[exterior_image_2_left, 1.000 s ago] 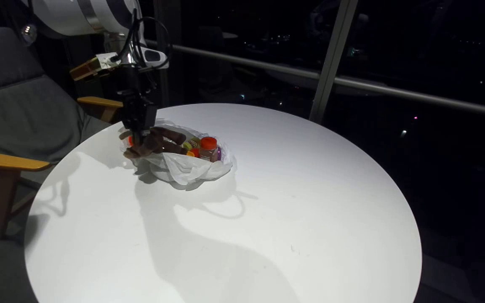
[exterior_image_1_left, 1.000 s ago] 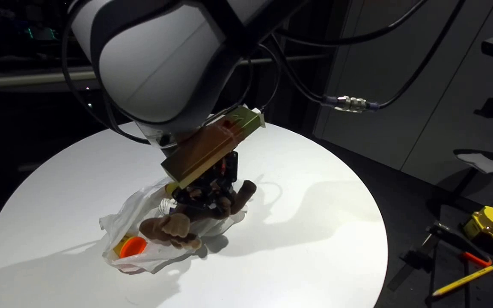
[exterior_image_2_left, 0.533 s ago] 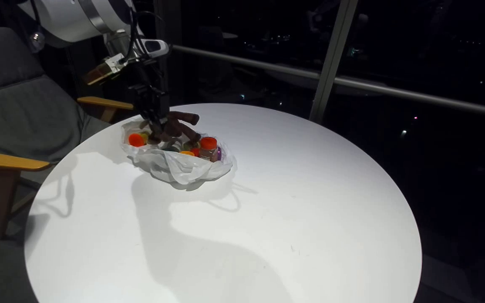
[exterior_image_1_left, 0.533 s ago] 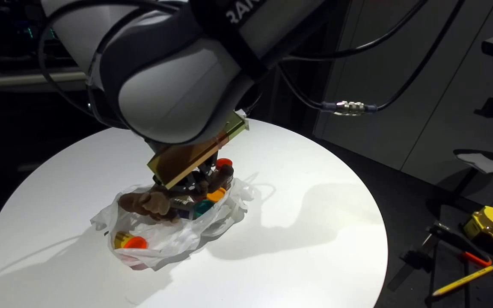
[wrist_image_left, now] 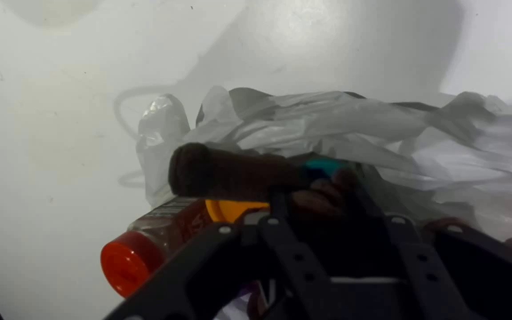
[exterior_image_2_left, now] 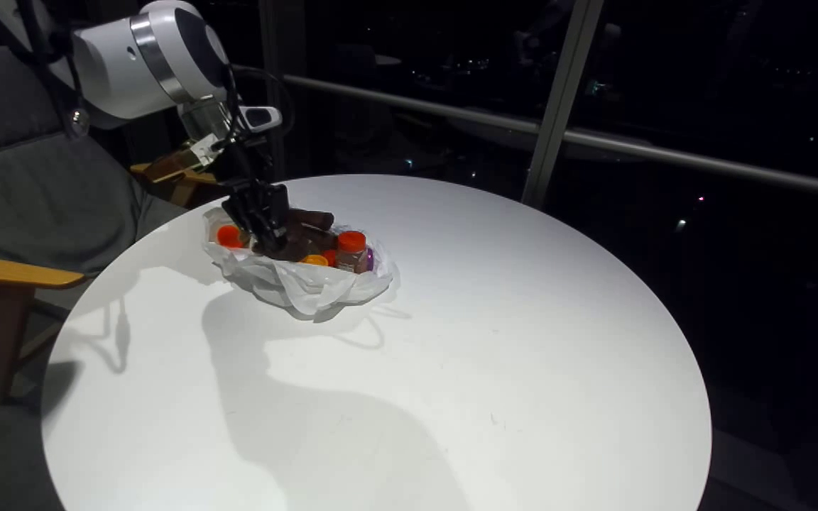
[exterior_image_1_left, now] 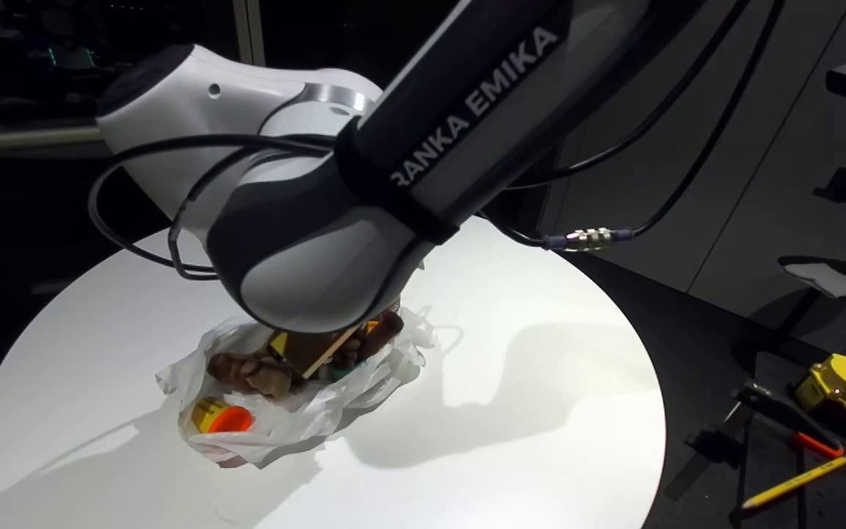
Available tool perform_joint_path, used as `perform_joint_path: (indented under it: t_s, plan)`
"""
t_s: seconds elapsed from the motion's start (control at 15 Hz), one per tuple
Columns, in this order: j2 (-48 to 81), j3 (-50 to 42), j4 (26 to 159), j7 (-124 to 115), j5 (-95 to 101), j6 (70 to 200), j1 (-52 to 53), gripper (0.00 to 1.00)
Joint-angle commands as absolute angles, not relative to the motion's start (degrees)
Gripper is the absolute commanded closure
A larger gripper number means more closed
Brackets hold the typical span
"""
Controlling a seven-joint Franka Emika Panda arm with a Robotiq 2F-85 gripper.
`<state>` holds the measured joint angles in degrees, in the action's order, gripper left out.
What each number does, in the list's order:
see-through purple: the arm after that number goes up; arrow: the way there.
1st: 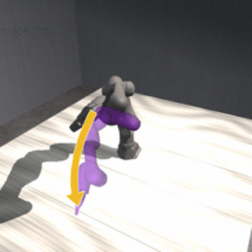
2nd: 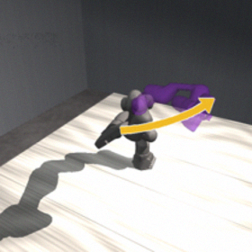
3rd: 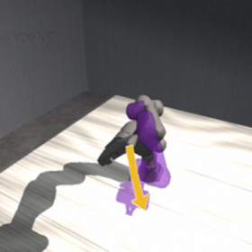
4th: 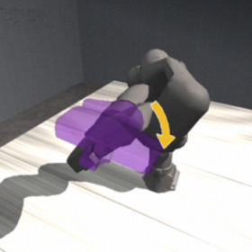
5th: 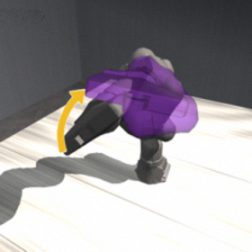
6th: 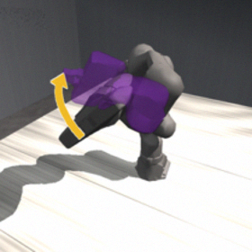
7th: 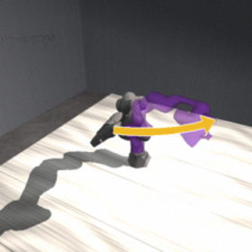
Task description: Put the objects on the table into the plastic bag.
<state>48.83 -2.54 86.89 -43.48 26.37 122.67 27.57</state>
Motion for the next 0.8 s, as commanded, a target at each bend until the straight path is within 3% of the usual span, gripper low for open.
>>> perform_joint_path:
  t_s: [0.0, 0.27, 0.6, 0.73]
  plan:
    - [42.8, -2.9, 89.0, -43.3, 24.7, 120.1, 26.9, 0.30]
    - [33.5, -3.5, 93.0, -46.4, 22.9, 118.0, 24.7, 0.01]
    - [22.9, -1.5, 96.9, -37.6, 13.9, 113.6, 15.1, 0.00]
    - [26.9, -1.9, 93.1, -40.4, 17.3, 113.6, 17.1, 0.00]
